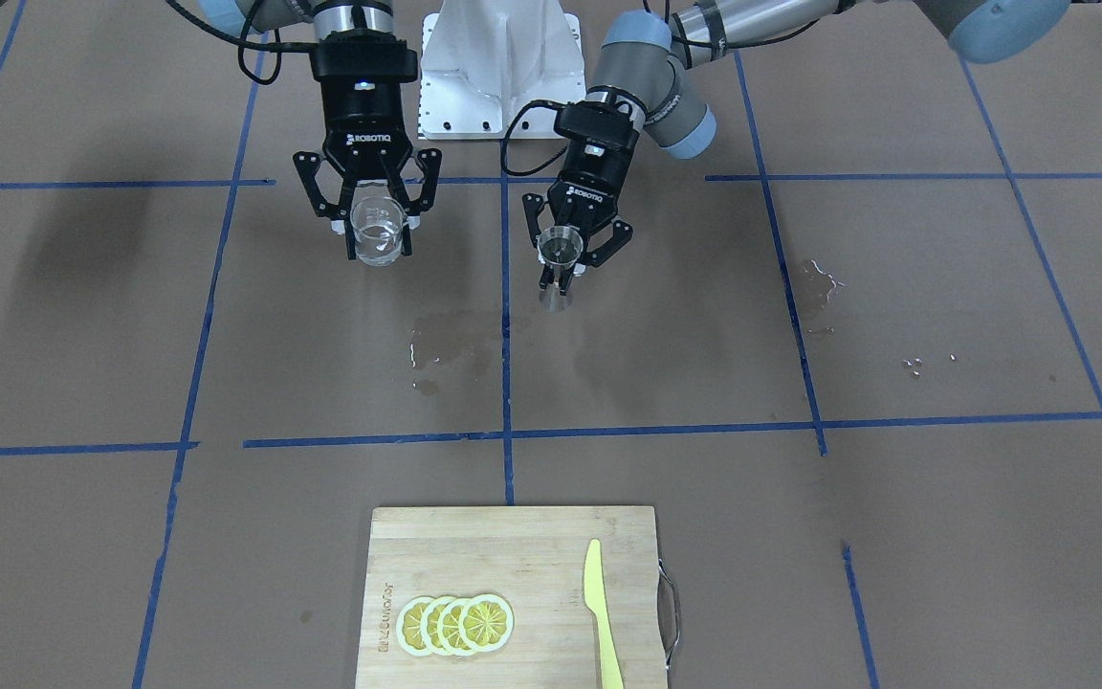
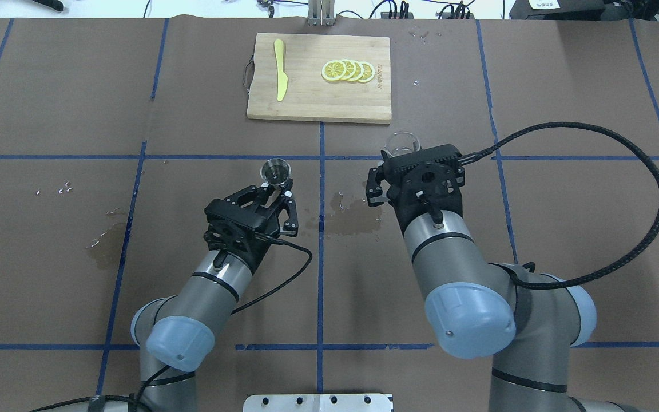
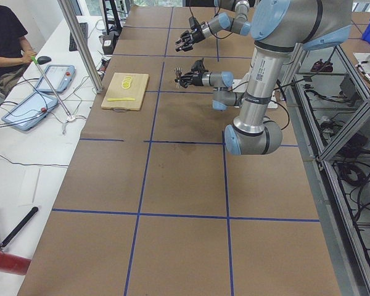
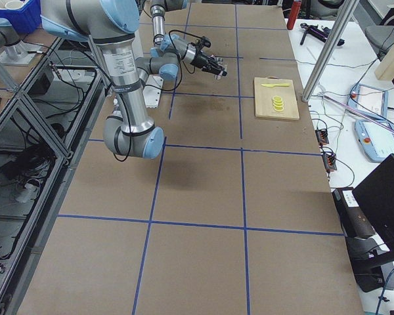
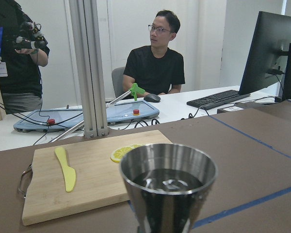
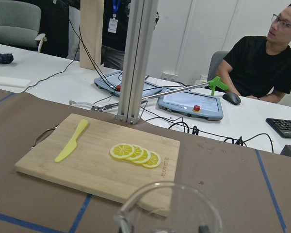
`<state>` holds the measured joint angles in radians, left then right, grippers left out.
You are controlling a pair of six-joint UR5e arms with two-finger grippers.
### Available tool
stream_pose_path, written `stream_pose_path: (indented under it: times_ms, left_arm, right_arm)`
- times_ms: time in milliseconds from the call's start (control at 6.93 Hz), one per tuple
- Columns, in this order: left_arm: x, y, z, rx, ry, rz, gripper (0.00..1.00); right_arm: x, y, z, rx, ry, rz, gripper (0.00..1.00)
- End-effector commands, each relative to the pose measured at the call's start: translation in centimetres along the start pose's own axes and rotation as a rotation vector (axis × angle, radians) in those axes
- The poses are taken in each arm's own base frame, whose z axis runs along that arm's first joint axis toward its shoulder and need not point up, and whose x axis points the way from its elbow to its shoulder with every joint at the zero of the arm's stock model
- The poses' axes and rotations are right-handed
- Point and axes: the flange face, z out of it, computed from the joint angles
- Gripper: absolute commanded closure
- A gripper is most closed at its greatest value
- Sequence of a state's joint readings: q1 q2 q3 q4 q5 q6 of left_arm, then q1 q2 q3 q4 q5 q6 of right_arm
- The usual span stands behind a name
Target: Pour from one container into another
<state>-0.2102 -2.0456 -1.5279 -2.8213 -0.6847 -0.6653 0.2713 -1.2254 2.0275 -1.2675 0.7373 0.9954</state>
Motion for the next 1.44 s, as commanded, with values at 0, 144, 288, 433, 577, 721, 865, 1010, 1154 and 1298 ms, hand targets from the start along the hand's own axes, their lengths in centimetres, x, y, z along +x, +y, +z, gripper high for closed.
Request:
stream_pose_path:
  times_ms: [0, 144, 288, 433, 577, 721, 865, 1010, 1154, 1298]
  left_arm:
    - [-10.2, 2.1, -5.1, 0.060, 0.041, -0.088, 1.00]
    - [-14.8, 3.6, -7.2, 0.052, 0.030, -0.074, 1.00]
    - [-18.5, 4.8, -8.4, 0.027, -0.001, -0.036, 1.00]
    - [-22.3, 5.5, -10.1, 0.016, -0.019, -0.026, 1.00]
    - [-26.1, 6.2, -12.2, 0.005, -0.024, -0.045, 1.00]
    - [-27.8, 7.1, -13.1, -0.012, -0.036, -0.082, 1.00]
    - [-29.4, 9.2, -13.0, -0.032, -0.066, -0.084, 1.00]
    - [-29.6, 9.5, -13.0, -0.036, -0.070, -0.080, 1.00]
    - [-30.7, 10.6, -13.2, -0.051, -0.086, -0.055, 1.00]
    - [-30.9, 10.7, -13.1, -0.052, -0.089, -0.054, 1.00]
  right_arm:
    - [7.0, 4.3, 0.9, -0.030, -0.010, 0.039, 1.00]
    - [10.9, 6.1, 1.2, -0.028, 0.002, 0.037, 1.00]
    - [13.6, 7.3, 1.3, -0.033, 0.004, 0.039, 1.00]
    - [14.8, 7.7, 1.5, -0.048, 0.002, 0.042, 1.00]
    - [14.8, 7.6, 1.6, -0.045, 0.000, 0.048, 1.00]
    - [14.8, 7.7, 1.6, -0.046, 0.000, 0.048, 1.00]
    - [14.4, 7.4, 1.5, -0.043, -0.008, 0.054, 1.00]
    - [14.2, 7.4, 1.5, -0.044, -0.009, 0.054, 1.00]
    - [14.1, 7.3, 1.5, -0.042, -0.012, 0.057, 1.00]
    - [14.1, 7.4, 1.5, -0.043, -0.011, 0.056, 1.00]
